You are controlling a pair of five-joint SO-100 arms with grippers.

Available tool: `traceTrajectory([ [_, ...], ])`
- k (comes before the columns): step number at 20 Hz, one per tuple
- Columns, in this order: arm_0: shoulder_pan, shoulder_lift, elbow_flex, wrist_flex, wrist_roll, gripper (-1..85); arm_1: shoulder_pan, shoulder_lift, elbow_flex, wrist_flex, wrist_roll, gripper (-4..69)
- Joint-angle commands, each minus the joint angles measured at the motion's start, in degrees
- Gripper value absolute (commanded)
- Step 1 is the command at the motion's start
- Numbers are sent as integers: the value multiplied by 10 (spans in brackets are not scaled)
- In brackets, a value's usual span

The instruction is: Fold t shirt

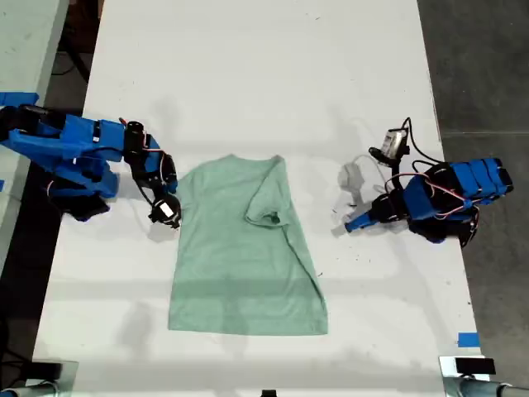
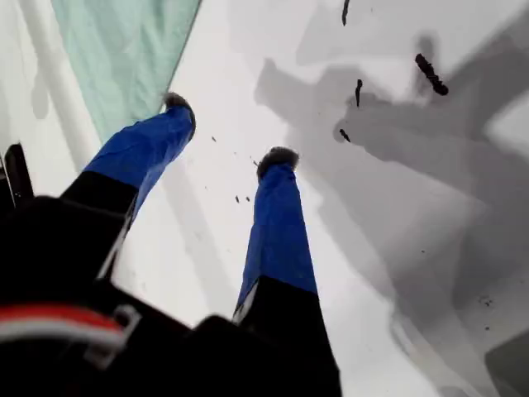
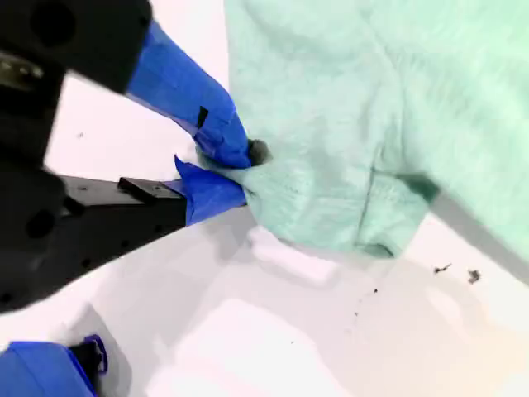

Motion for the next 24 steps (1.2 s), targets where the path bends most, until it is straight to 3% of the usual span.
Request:
traceTrajectory([
  [1,13,-34,-173,70,9,-2,-5,1,-4,13,-3,188],
  [7,0,-412,-676,174,121,-2,-5,1,-4,13,-3,188],
  [10,19,-584,-889,188,154,-2,-5,1,-4,13,-3,188],
  [14,57,-630,-893,130,166,-2,-5,1,-4,13,-3,188],
  [16,76,-634,-893,102,189,106,-5,1,-4,13,-3,188],
  [18,84,-634,-893,93,207,155,-5,1,-4,13,-3,188],
  [22,82,-602,-892,112,208,153,-5,1,-4,13,-3,188],
  [24,75,-537,-884,169,192,137,-5,1,-4,13,-3,188],
])
